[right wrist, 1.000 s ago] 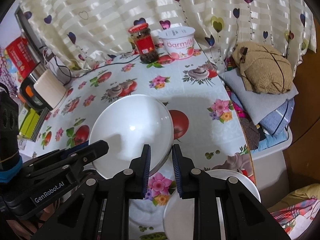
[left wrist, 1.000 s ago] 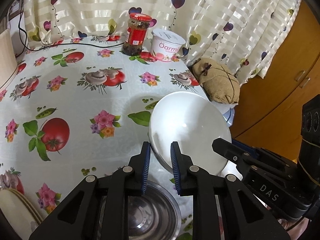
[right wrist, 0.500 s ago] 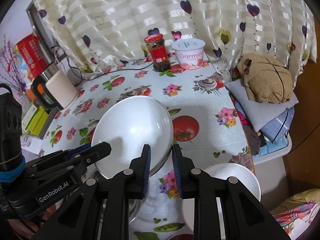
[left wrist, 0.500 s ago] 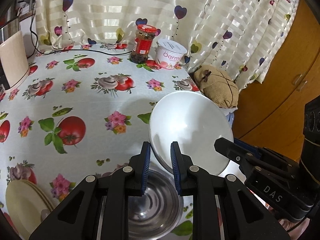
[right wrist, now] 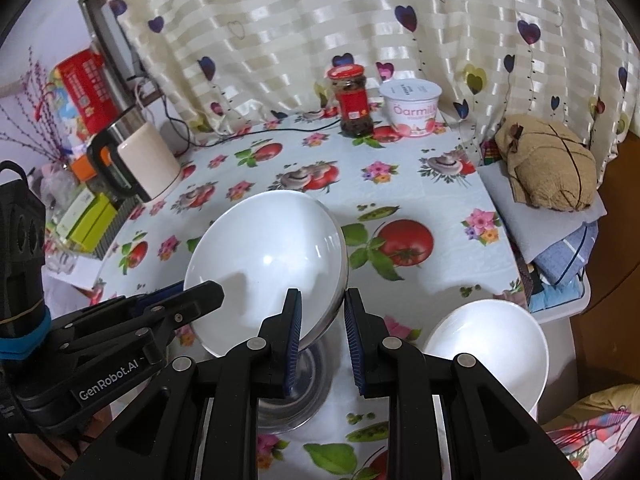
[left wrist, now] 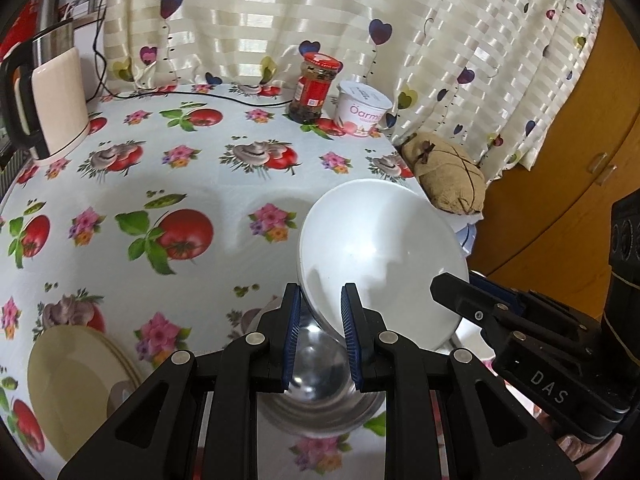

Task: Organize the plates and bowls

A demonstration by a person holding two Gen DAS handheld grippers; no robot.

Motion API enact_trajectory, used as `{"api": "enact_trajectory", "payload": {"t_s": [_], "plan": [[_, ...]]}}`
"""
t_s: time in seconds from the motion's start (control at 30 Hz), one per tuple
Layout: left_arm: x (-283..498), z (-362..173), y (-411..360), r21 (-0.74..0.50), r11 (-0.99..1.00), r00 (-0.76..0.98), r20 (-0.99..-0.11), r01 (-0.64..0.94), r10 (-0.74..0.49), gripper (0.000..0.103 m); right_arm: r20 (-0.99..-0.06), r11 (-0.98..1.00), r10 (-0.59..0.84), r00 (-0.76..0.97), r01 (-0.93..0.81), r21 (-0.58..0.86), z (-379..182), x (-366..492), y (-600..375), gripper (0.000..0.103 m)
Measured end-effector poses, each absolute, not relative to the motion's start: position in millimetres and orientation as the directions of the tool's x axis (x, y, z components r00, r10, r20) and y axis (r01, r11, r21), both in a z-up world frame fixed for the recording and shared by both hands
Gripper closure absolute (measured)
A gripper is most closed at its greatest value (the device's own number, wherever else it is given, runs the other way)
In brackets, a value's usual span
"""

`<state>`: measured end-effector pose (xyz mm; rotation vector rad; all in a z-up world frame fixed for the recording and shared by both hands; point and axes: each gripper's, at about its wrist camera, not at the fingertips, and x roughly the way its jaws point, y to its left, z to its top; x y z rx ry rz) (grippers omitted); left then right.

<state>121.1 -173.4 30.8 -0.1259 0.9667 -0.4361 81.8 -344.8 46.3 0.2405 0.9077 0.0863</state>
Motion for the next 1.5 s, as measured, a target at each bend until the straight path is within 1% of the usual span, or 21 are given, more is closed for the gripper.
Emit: {"api": "enact_trajectory", "payload": {"t_s": [0.47, 1.07, 1.5], "plan": [[99.1, 22.7, -155.3, -0.281, 0.919, 0.483, -0.786, 0.278, -0.386, 0.081, -0.780, 0.970, 0.199, 0.593, -0.008, 0.241, 41.7, 64.0, -318.9, 0.082], [96.7, -8.4, -153.0, -0.264, 0.930, 0.434, -0.828, 0.256, -0.354, 0.081, -0.828, 0.966, 0.226, 0.513, -0.007, 0.259, 2.4, 65.1, -312.9, 0.081], [98.1, -20.2, -153.4, -0.266, 0.931, 0.406, -0.844, 0.251, -0.351, 0.081, -0.849, 0.967, 0.227, 0.478, -0.008, 0.254, -11.1, 67.8, -310.9, 0.080]]}}
